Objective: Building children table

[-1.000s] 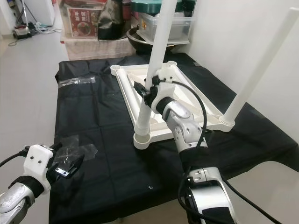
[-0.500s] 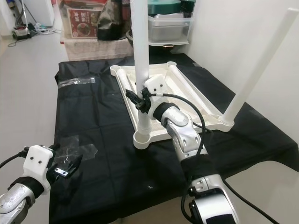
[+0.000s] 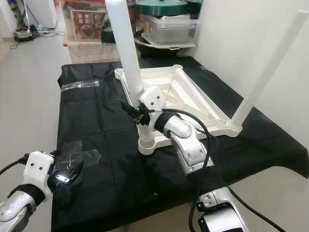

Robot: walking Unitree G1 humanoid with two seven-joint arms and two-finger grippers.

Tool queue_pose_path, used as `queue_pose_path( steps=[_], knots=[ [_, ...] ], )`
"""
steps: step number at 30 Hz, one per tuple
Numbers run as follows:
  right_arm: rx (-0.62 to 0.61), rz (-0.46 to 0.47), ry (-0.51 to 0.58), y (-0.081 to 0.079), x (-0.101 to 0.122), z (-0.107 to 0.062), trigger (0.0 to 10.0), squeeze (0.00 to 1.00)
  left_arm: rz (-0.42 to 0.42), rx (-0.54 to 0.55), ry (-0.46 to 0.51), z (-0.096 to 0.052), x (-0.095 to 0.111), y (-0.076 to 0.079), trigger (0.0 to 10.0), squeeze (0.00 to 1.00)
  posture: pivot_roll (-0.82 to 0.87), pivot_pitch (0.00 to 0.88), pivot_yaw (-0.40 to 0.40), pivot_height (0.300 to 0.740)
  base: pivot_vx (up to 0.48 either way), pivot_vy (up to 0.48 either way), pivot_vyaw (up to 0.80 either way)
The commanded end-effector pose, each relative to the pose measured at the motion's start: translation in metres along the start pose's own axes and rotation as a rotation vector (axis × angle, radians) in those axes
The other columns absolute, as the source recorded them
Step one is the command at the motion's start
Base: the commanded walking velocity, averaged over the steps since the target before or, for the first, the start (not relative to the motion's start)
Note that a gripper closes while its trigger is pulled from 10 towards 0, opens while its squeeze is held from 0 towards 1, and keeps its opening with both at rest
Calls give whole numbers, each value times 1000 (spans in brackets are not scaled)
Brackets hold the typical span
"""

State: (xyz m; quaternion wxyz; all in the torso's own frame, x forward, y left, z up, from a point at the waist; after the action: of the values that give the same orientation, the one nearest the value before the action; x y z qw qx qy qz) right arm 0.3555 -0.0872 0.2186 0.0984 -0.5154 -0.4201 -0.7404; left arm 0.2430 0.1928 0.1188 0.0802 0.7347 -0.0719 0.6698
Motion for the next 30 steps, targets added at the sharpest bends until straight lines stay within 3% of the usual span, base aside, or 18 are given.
queue_pose_path(
  steps=[1,9,17,23,30],
  knots=[
    [6,-15,-18,0,-5,-4,0,0,0,13,-19,-1,-5,-1,10000,0,32,0,-82,740,0,0,0],
    [39,24,-22,2,-3,-7,0,0,3,14,-21,1,-6,-3,10000,0,22,0,-77,740,0,0,0],
    [105,61,7,-24,-2,-5,0,0,7,17,-20,3,-6,-3,10000,0,35,0,-81,740,0,0,0],
    [131,78,0,-32,-6,-5,0,0,9,26,-23,0,-7,-5,10000,0,39,0,-85,740,0,0,0],
    [104,190,-17,-31,-15,-6,0,0,-1,37,-24,-1,-8,-5,10000,0,46,0,-90,740,0,0,0]
  ],
)
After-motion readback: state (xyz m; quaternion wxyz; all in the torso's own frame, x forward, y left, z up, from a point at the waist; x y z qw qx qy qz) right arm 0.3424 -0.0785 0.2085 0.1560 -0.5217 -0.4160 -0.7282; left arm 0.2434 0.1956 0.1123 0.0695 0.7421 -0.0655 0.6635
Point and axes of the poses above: a point about 5 cm out from each wrist's last joint towards the gripper, its own z axis pointing out of the wrist towards the gripper, its own x axis along the axis of the wrist's last joint, y = z × x, the point moved 2 cm from there along z, pointing out of the wrist towards the gripper, and after that the axes turned 11 degrees about -z, right-handed, at the moved point
